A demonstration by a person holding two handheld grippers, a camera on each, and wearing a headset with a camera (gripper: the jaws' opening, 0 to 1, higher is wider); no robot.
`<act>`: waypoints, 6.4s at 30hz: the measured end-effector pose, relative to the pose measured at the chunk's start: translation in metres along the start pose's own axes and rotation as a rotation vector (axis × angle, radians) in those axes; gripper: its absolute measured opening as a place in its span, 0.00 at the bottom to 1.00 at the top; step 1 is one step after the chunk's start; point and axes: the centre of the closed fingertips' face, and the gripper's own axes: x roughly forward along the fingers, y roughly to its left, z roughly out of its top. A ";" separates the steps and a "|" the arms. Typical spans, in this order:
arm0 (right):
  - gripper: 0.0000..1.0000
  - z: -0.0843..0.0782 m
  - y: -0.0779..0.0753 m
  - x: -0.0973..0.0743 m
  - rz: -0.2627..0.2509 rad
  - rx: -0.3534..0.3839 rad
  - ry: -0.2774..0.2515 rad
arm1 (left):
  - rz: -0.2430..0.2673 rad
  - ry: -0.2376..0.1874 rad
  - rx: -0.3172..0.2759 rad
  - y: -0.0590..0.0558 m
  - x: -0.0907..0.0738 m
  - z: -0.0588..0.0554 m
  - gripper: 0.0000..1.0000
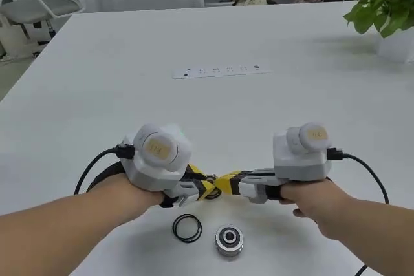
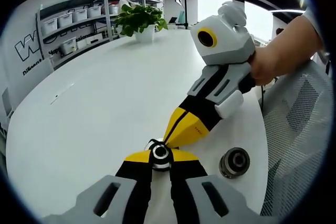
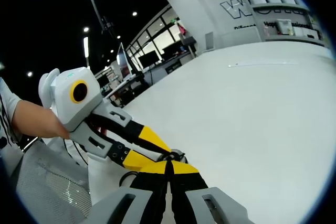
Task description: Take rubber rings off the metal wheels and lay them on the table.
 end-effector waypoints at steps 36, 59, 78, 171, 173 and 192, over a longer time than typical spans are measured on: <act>0.00 0.008 0.012 -0.002 0.046 0.059 -0.058 | 0.014 -0.015 -0.011 0.000 -0.001 -0.001 0.08; 0.00 0.012 0.012 -0.005 0.033 0.054 -0.064 | -0.016 -0.004 -0.054 -0.001 -0.009 0.000 0.10; 0.00 0.024 0.032 -0.012 0.076 0.057 -0.099 | -0.036 -0.092 0.002 -0.016 -0.050 0.019 0.24; 0.10 -0.033 0.065 0.001 0.140 -0.087 0.120 | 0.062 -0.148 -0.086 -0.037 -0.148 -0.027 0.75; 0.11 -0.031 0.063 0.000 0.133 -0.092 0.111 | 0.063 -0.144 -0.084 -0.037 -0.147 -0.028 0.75; 0.18 -0.010 0.038 -0.009 0.061 -0.131 0.042 | 0.060 -0.131 -0.089 -0.026 -0.138 -0.025 0.72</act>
